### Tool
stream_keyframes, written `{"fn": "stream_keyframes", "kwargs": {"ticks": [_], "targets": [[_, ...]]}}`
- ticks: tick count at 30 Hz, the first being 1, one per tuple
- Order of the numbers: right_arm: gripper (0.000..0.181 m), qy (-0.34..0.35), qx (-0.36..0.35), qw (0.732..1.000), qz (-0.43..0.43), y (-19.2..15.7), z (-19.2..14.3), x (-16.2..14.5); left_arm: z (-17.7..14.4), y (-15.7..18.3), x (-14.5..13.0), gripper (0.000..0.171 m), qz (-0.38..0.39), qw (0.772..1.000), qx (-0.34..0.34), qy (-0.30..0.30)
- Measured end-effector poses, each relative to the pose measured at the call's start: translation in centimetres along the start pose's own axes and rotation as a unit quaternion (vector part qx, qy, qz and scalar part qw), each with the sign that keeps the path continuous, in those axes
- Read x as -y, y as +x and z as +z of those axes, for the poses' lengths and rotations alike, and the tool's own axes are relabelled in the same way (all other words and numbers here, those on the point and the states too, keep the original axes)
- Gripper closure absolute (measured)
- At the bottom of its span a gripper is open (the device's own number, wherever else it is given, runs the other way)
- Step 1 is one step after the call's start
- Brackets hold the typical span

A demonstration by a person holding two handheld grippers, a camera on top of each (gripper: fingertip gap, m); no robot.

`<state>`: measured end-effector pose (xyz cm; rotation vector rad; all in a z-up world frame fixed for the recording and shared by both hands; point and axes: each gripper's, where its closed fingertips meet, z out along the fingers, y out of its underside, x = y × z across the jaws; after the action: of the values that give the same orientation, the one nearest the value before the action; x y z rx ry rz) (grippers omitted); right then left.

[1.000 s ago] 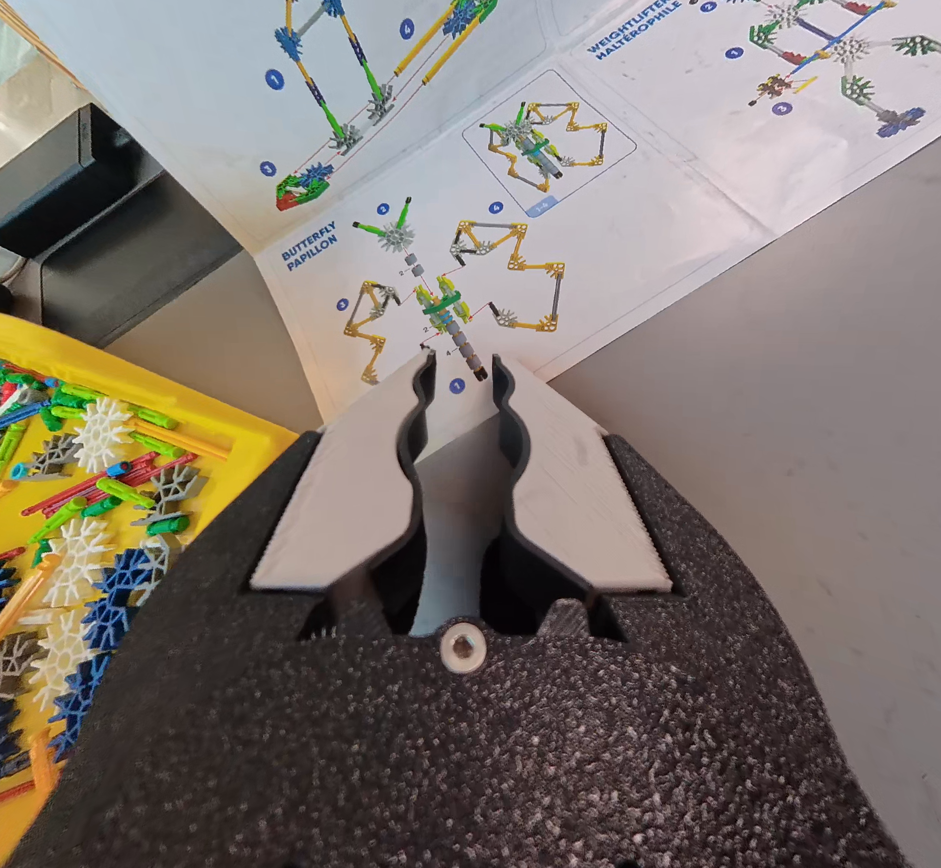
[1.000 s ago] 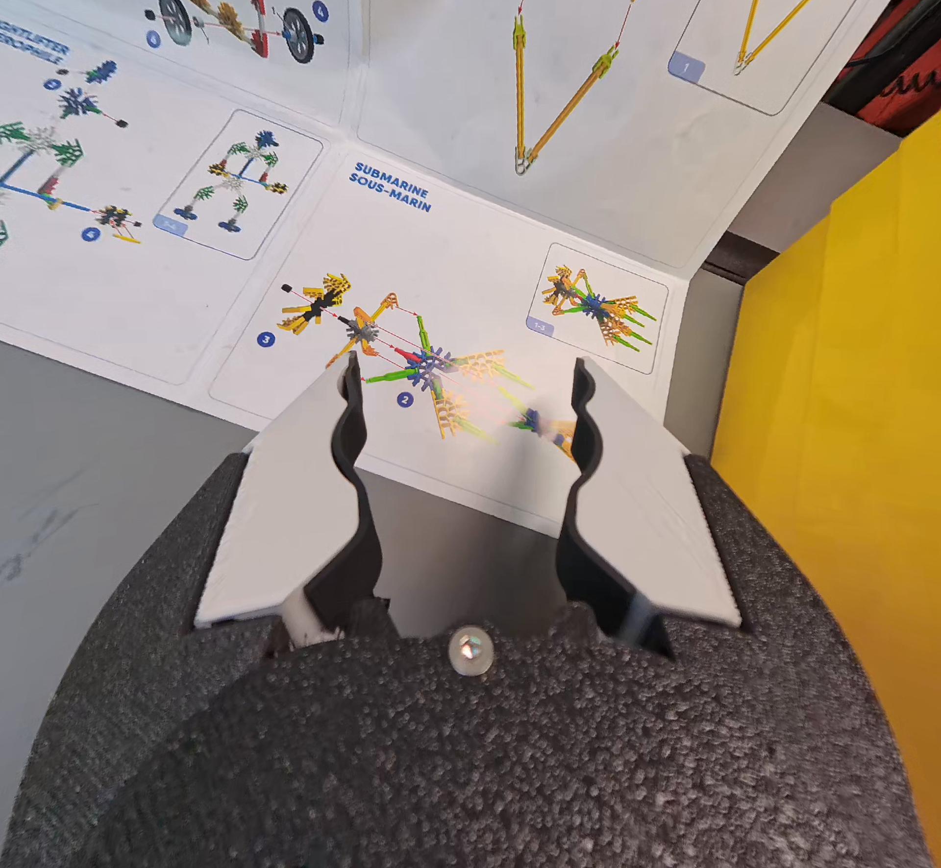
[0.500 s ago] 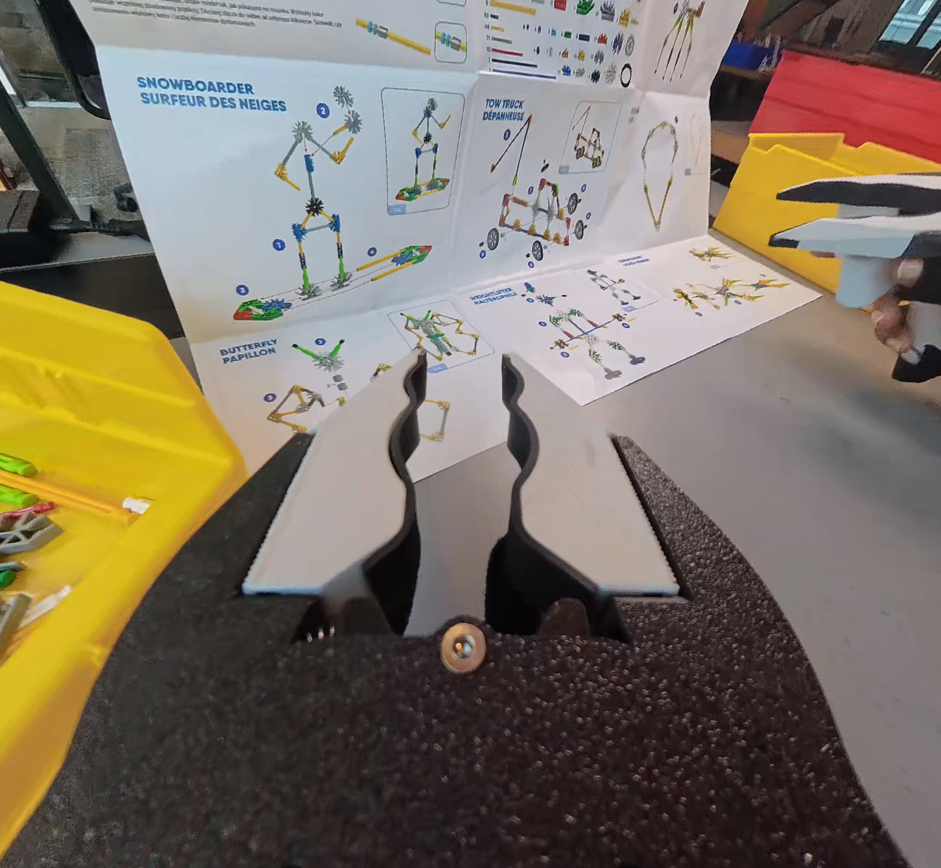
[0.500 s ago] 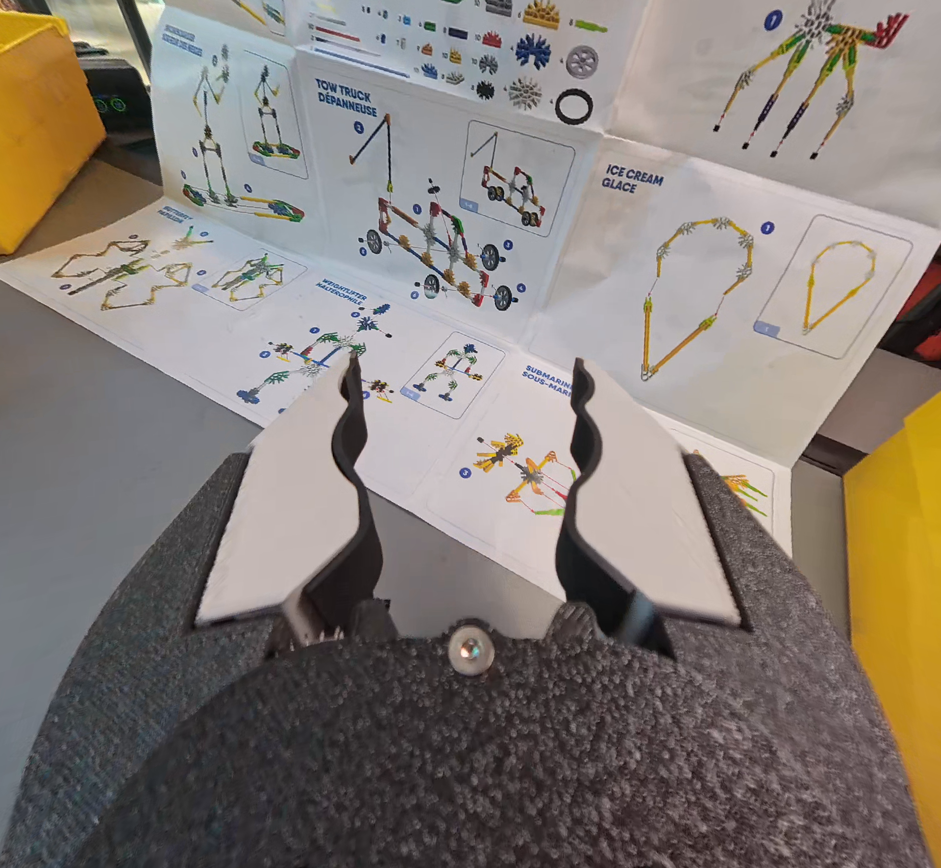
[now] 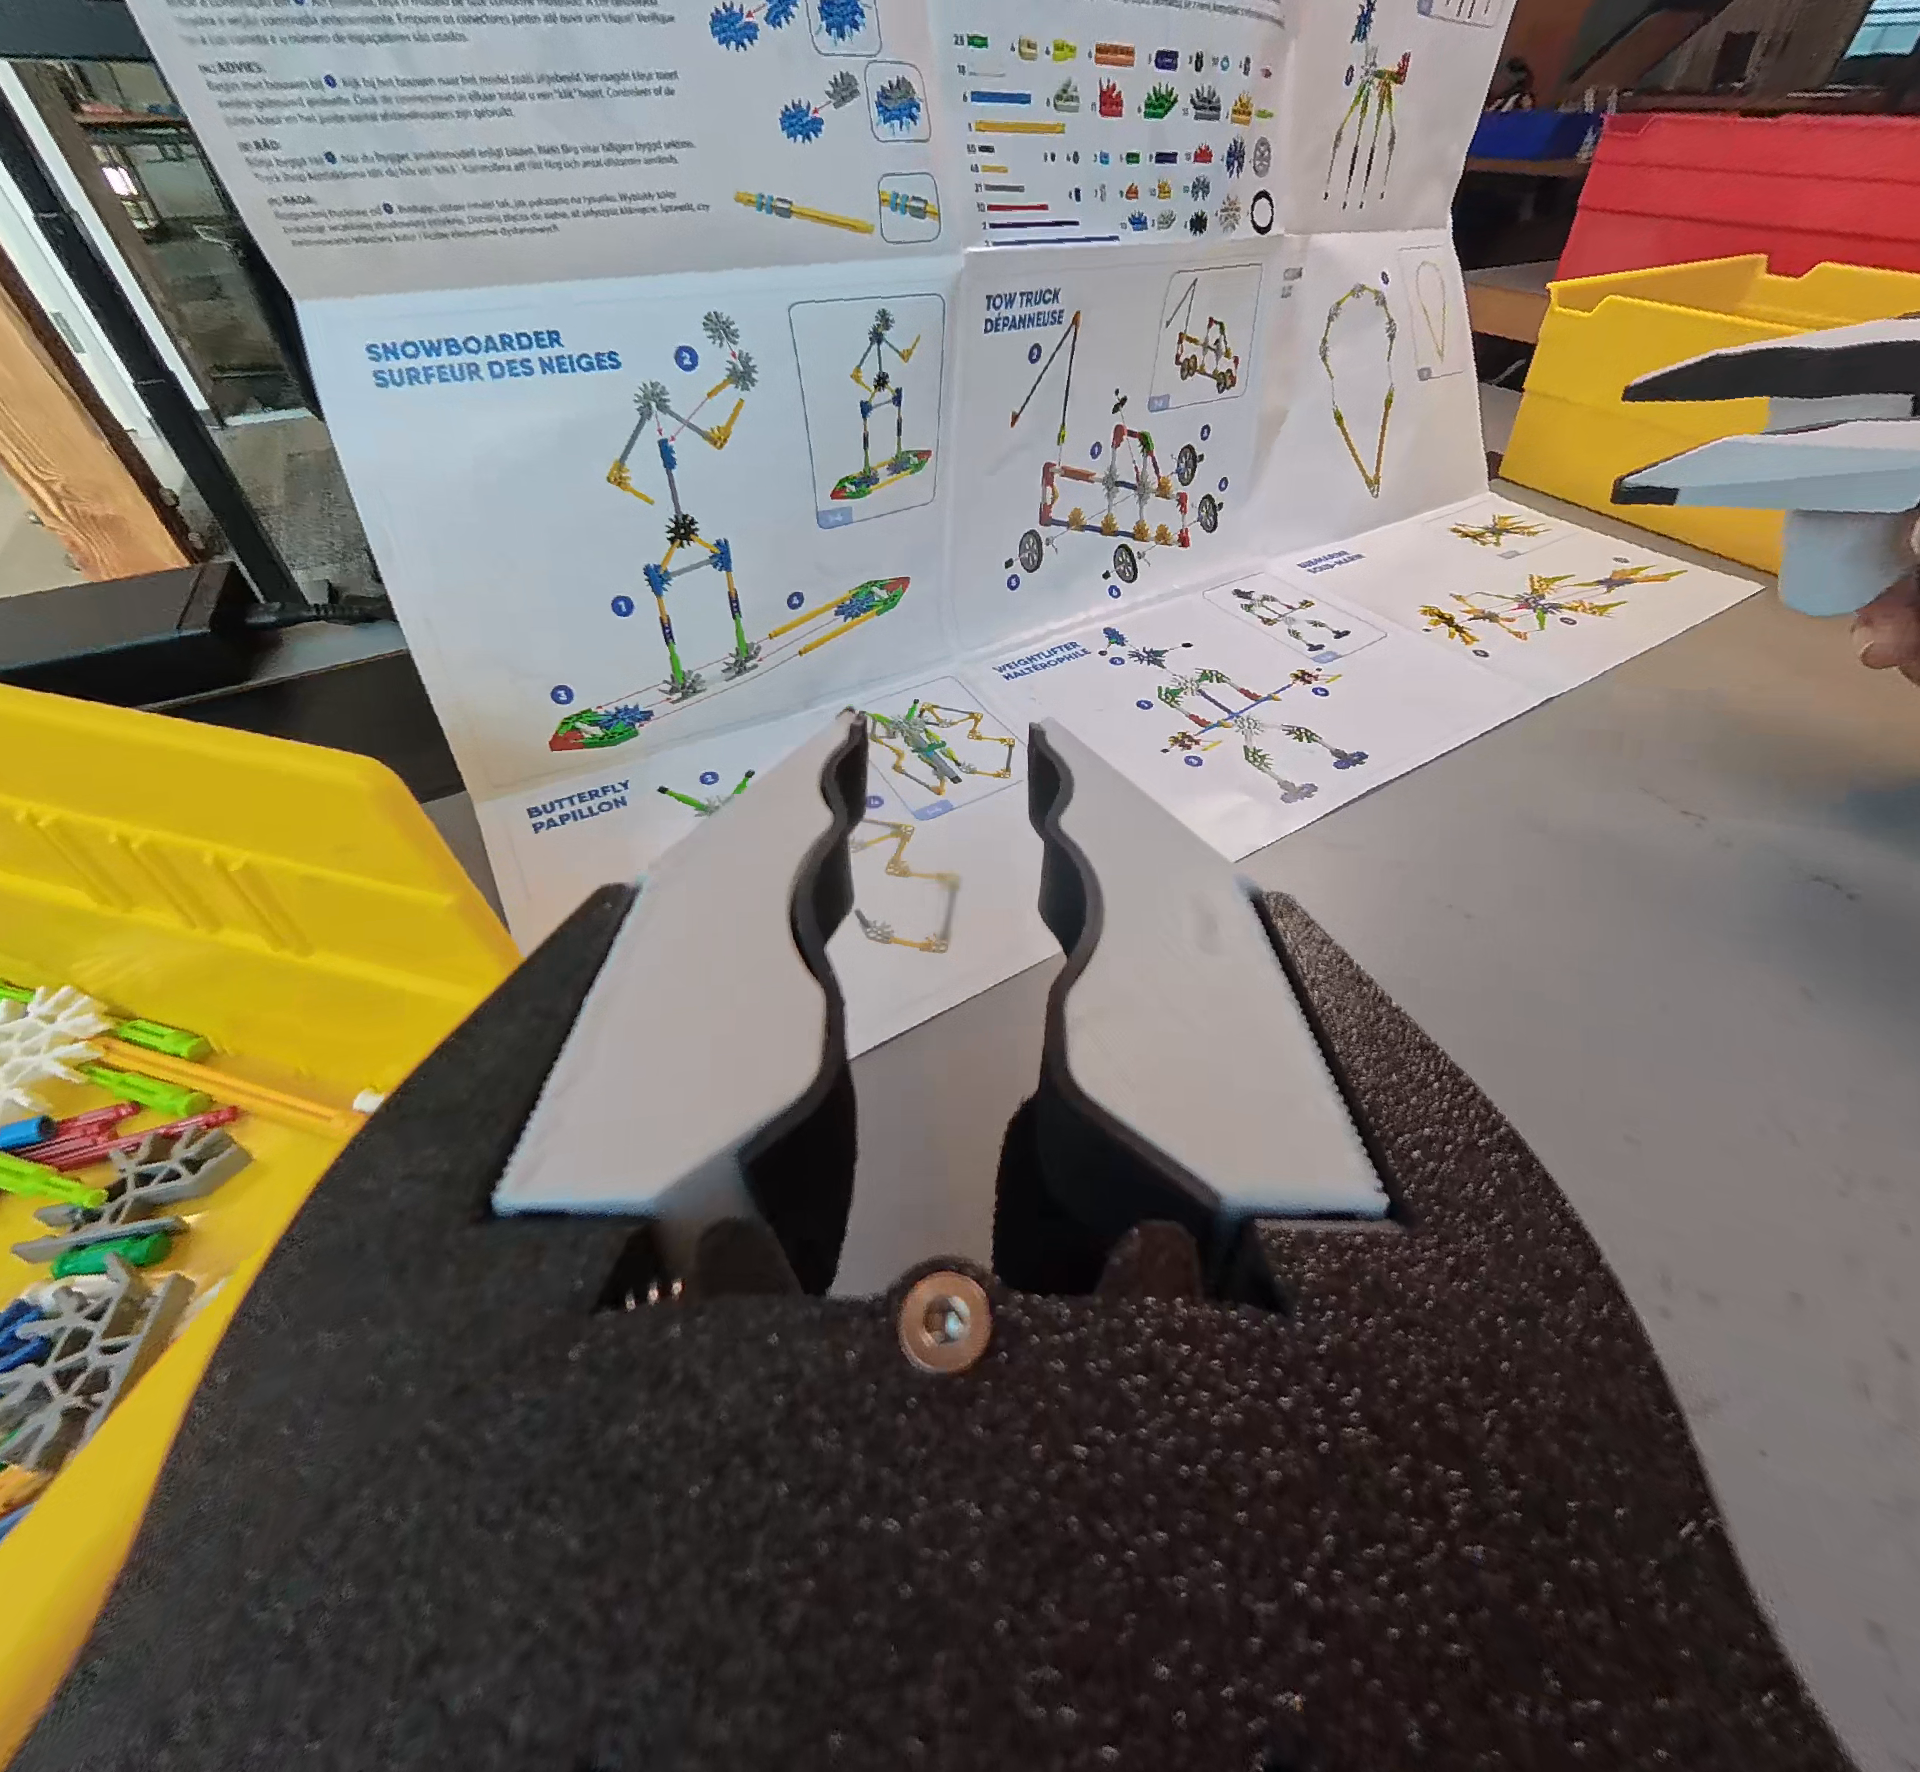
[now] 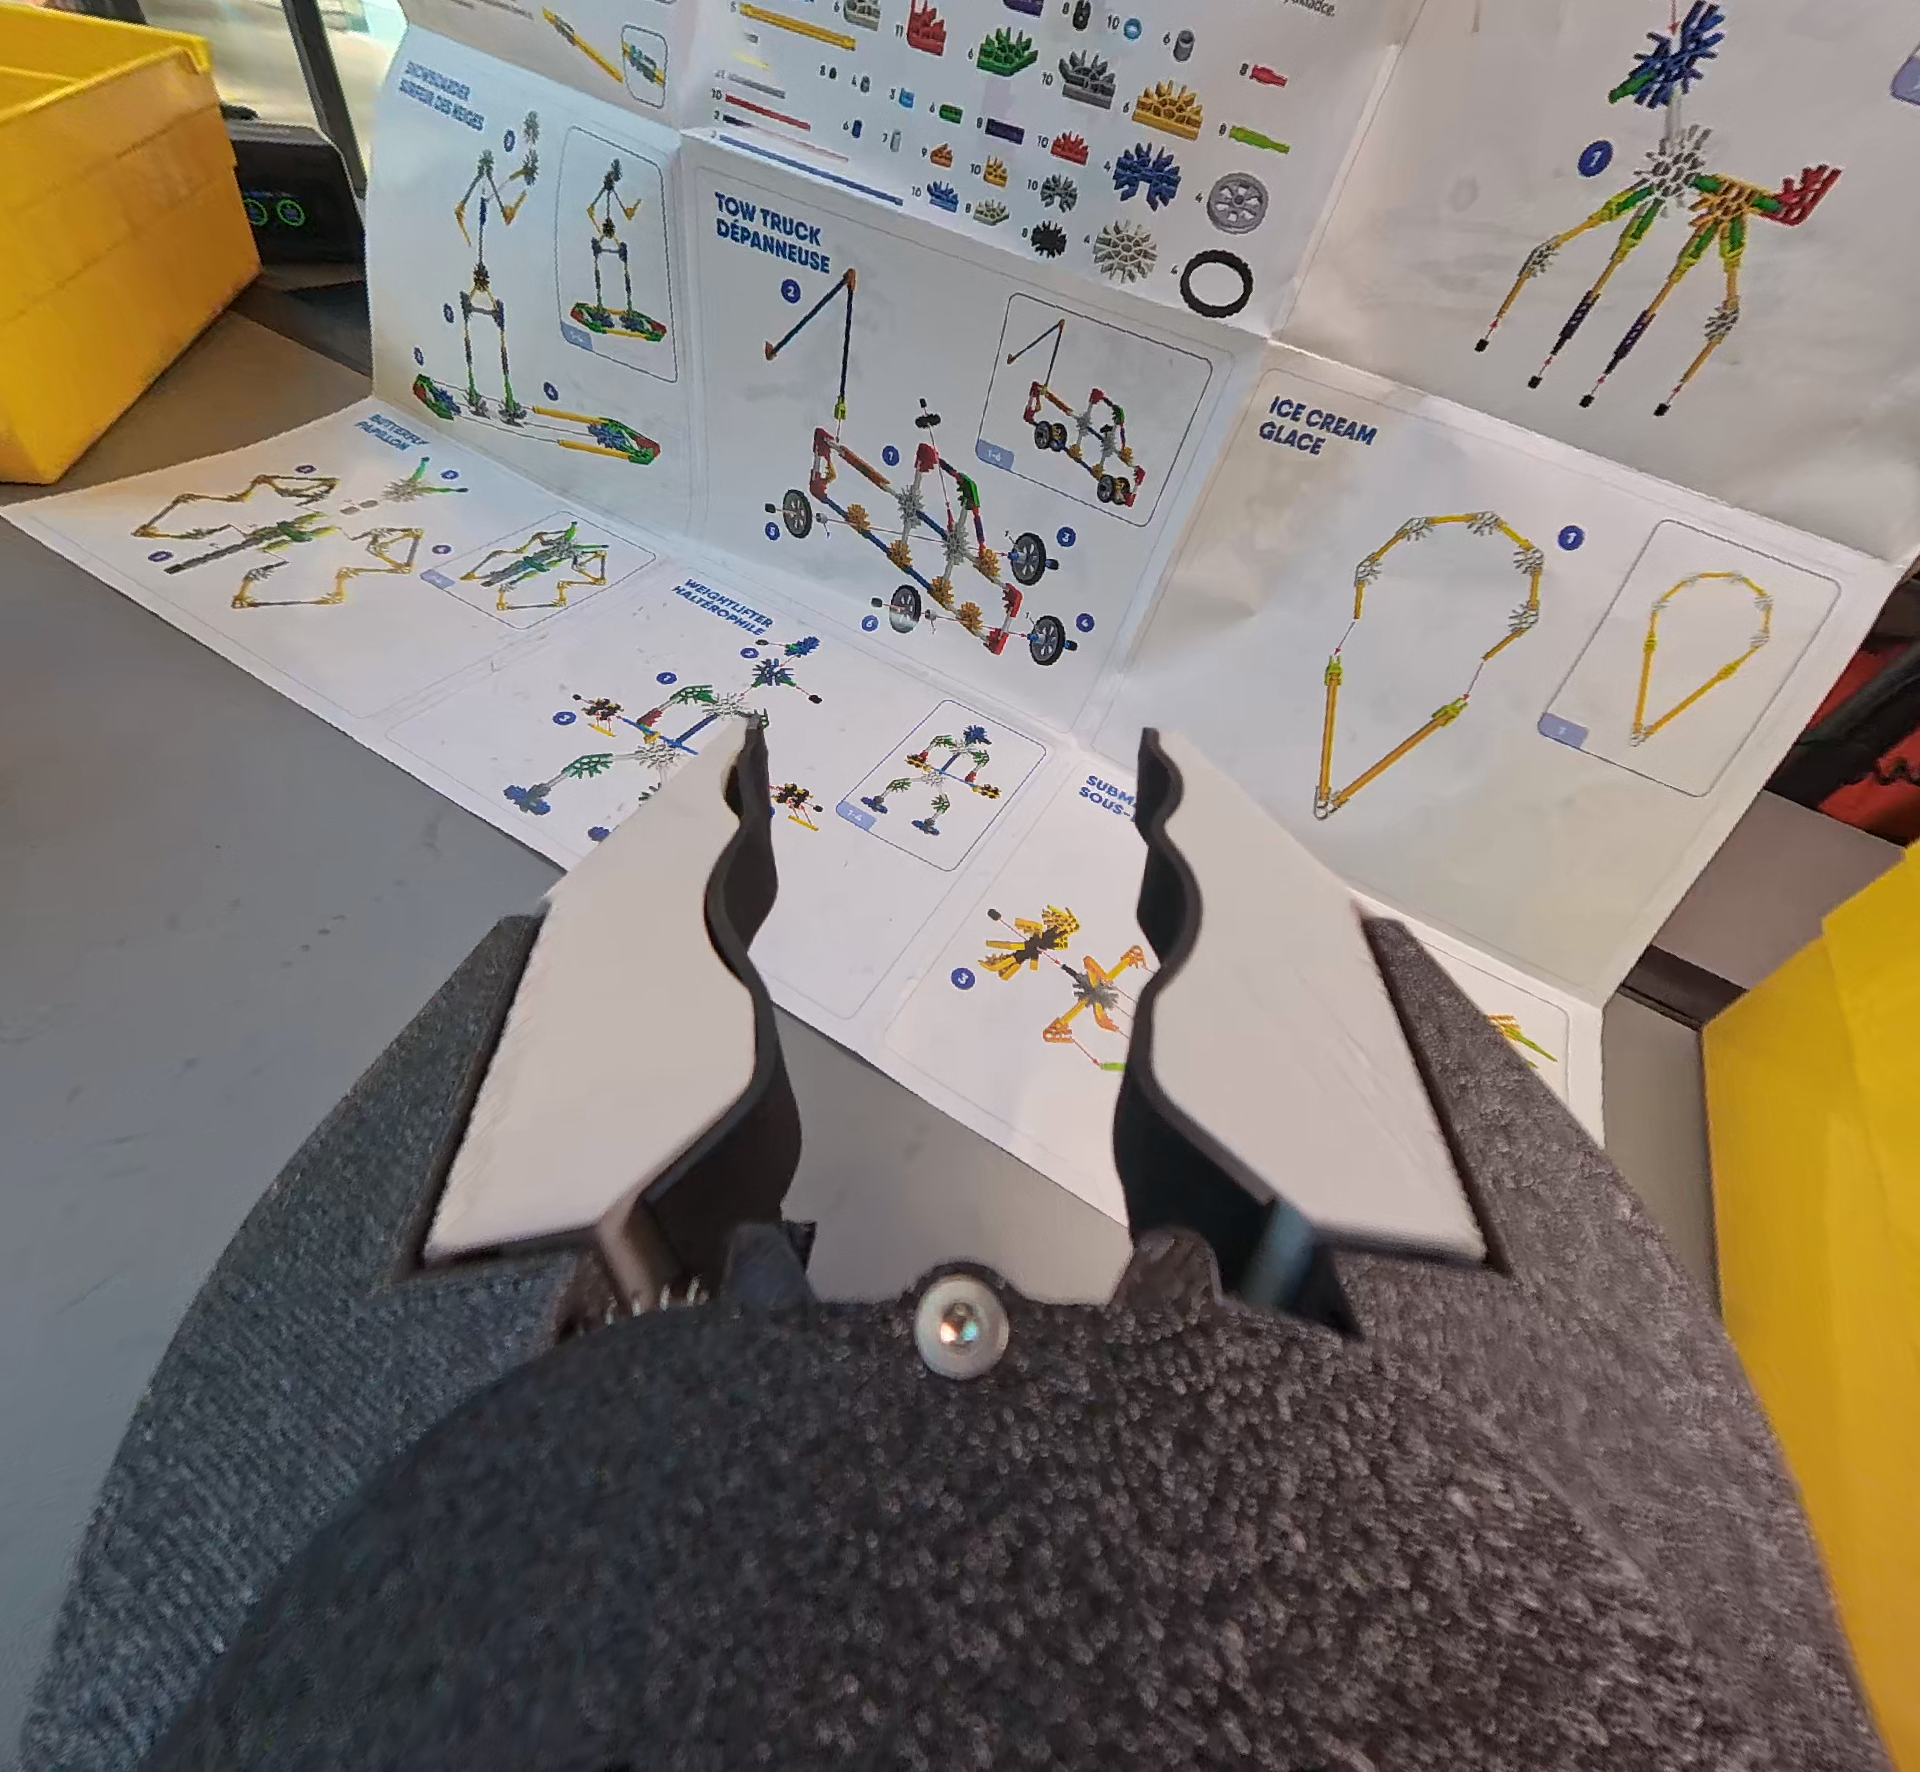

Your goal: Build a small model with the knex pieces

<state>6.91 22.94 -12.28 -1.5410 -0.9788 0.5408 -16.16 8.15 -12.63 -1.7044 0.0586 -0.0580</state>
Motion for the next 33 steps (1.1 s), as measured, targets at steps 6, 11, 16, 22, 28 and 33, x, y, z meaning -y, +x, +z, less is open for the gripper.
{"fn": "stream_keyframes", "kwargs": {"ticks": [6, 11, 16, 22, 28, 33], "targets": [[0.115, 0.002, 0.003, 1.0, -0.013, -0.5, 0.0, 0.0, -0.7, -0.6, 1.2, 0.14, -0.001, 0.999, 0.019, 0.026], [0.115, 0.013, -0.006, 1.0, -0.015, -0.3, -0.2, 0.4, -0.9, -1.1, 1.4, 0.114, -0.042, 0.999, 0.015, 0.029], [0.114, 0.018, -0.021, 1.0, -0.014, 0.4, -0.4, 0.5, -0.8, -0.8, 0.9, 0.123, -0.045, 0.999, 0.0, 0.019], [0.114, 0.021, -0.032, 0.999, -0.005, 1.1, -0.5, 0.5, -0.8, -0.2, 0.7, 0.131, -0.04, 0.999, -0.014, 0.015], [0.114, 0.02, -0.039, 0.999, 0.006, 1.6, -0.5, 0.3, -0.4, 0.6, 0.0, 0.116, -0.029, 0.999, -0.028, -0.008], [0.114, 0.018, -0.04, 0.999, 0.01, 1.7, -0.5, 0.2, -0.3, 0.5, -0.1, 0.123, -0.035, 0.999, -0.027, -0.01]]}}
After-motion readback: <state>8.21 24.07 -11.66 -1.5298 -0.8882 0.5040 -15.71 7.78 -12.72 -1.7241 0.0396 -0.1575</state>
